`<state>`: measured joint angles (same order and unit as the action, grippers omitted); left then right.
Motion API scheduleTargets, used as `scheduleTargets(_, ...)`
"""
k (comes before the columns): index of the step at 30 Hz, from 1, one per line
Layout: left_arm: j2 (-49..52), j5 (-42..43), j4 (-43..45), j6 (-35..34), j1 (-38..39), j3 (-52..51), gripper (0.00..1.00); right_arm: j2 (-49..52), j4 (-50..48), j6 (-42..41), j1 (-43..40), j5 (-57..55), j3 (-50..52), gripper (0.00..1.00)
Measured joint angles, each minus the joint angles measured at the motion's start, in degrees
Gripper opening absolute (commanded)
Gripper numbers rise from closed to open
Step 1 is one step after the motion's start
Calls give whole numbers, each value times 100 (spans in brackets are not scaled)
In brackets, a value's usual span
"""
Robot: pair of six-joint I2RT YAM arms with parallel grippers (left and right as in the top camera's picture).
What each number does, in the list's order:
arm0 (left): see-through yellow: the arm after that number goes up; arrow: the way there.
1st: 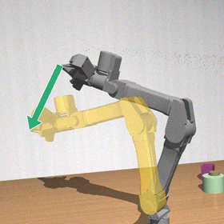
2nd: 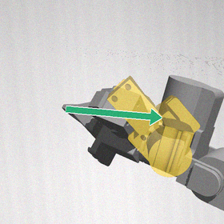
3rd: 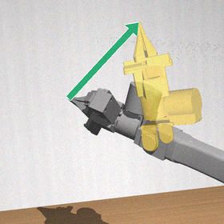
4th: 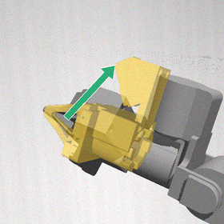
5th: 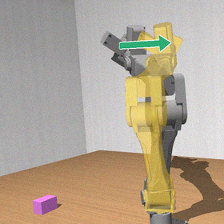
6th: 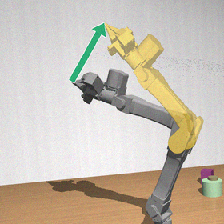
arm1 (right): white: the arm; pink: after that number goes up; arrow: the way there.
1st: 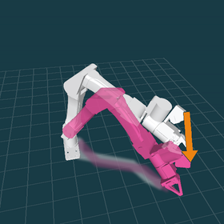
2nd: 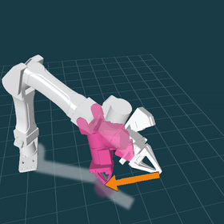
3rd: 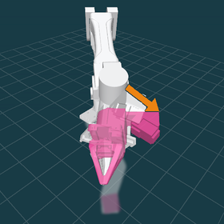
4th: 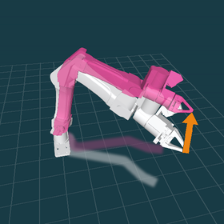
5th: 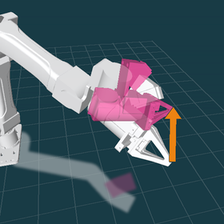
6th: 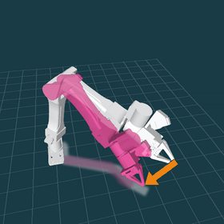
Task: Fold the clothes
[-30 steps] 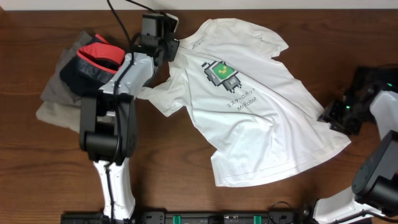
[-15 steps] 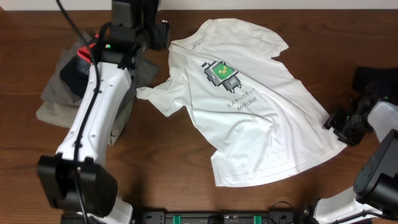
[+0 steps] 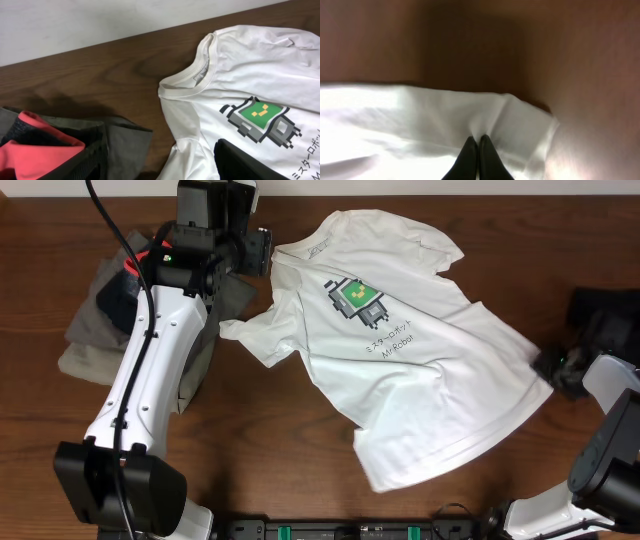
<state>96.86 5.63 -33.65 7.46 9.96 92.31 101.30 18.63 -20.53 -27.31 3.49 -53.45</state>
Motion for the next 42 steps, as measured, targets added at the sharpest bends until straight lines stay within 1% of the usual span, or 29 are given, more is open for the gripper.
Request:
scheduleTargets(3,0,2,0,-22,0,0,70,39,-761,-46,0,31,-254,1)
scheduleTargets(5,0,0,0,-70,0,0,70,57,-1303,-24,0,48,-599,1)
scheduleTargets(8,0,2,-4,-155,0,0,70,94,-1711,15,0,44,-1073,1)
scheduleTargets(10,0,4,-2,-201,0,0,71,214,-1788,46,0,39,-1440,2)
scheduleTargets(11,0,17,-11,-234,0,0,71,293,-1810,76,0,44,-1606,15)
scheduleTargets(12,0,35,-20,-258,0,0,71,402,-1799,131,0,68,-1786,41)
scheduleTargets(13,0,48,-39,-282,0,0,71,485,-1779,175,0,92,-1902,58)
scheduleTargets(14,0,59,-50,-297,0,0,71,555,-1727,247,0,122,-1993,66)
scheduleTargets(15,0,70,-59,-304,0,0,71,616,-1637,313,0,151,-2063,71)
scheduleTargets(17,0,105,-118,-317,0,0,72,673,-1377,411,0,190,-2087,78)
scheduleTargets(18,0,116,-146,-319,0,0,72,682,-1222,455,0,208,-2085,79)
scheduleTargets(22,0,214,-407,-321,0,0,83,688,-275,542,-4,332,-2096,81)
scheduleTargets(23,0,267,-503,-330,0,0,84,688,-24,553,-4,407,-2098,81)
scheduleTargets(29,0,695,-1346,-365,0,-15,84,691,1364,603,-4,1034,-2103,77)
scheduleTargets(32,-24,1027,-1445,-354,0,-219,84,691,1797,662,-4,1351,-2103,77)
scheduleTargets(37,83,1574,-1497,52,59,-739,83,691,2352,872,26,1928,-2103,77)
scheduleTargets(39,273,1652,-1547,282,146,-850,79,691,2605,944,85,2116,-2103,76)
scheduleTargets(42,675,1655,-1744,501,289,-968,77,691,3099,1064,227,2332,-2107,73)
